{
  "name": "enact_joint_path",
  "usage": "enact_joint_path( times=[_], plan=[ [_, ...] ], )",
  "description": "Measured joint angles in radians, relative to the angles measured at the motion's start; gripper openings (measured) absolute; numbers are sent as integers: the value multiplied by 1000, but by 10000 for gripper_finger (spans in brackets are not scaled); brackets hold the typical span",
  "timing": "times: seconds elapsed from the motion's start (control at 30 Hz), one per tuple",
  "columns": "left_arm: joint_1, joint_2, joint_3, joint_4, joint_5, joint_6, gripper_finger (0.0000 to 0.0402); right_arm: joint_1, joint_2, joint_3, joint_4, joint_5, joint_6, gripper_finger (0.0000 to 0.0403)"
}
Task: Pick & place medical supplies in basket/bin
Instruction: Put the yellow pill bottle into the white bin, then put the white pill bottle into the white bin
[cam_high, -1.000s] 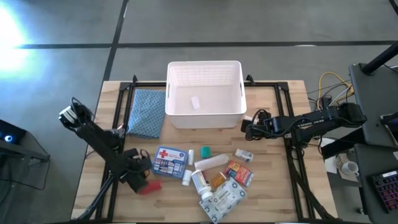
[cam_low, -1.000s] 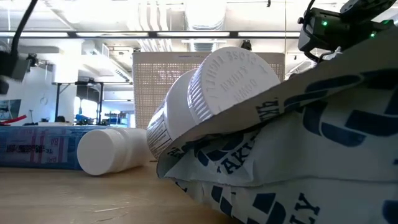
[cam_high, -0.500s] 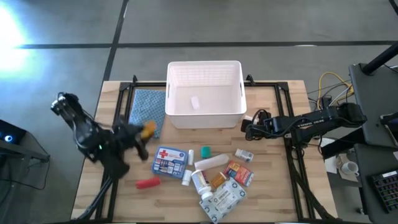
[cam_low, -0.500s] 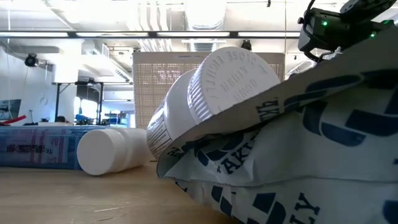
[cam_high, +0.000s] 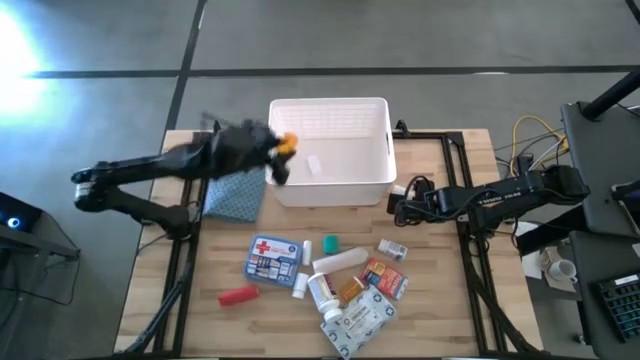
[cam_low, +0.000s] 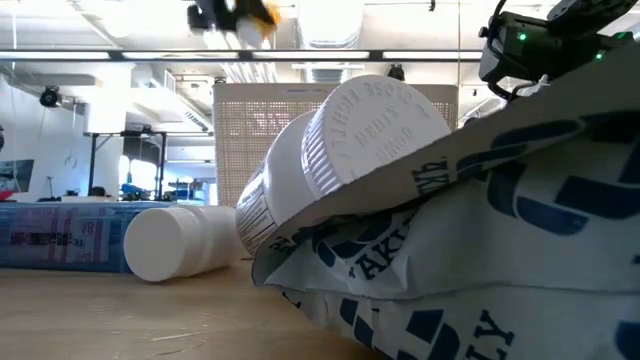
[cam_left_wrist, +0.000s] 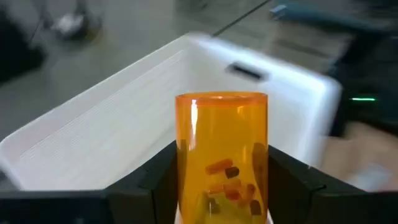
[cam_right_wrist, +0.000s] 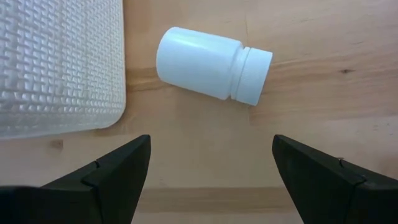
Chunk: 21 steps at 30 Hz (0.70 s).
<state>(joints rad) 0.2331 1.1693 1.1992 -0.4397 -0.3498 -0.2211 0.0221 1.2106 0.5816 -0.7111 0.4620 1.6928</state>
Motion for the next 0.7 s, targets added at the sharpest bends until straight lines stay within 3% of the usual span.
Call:
enact_joint_path(
  times=[0.17,0.33,0.53,0.7],
  plan=[
    [171,112,40,-53,197,-74,227,0,0,0,0,-19,-16,325],
    [196,156,147,-204,221,-88,261,0,-1,0,3,-32,-60,325],
    [1,96,293,-561,227,-43,266,0,-2,0,21,-37,-158,325],
    [-270,43,313,-795,224,-296,266,0,-2,0,28,-61,-236,325]
  ],
)
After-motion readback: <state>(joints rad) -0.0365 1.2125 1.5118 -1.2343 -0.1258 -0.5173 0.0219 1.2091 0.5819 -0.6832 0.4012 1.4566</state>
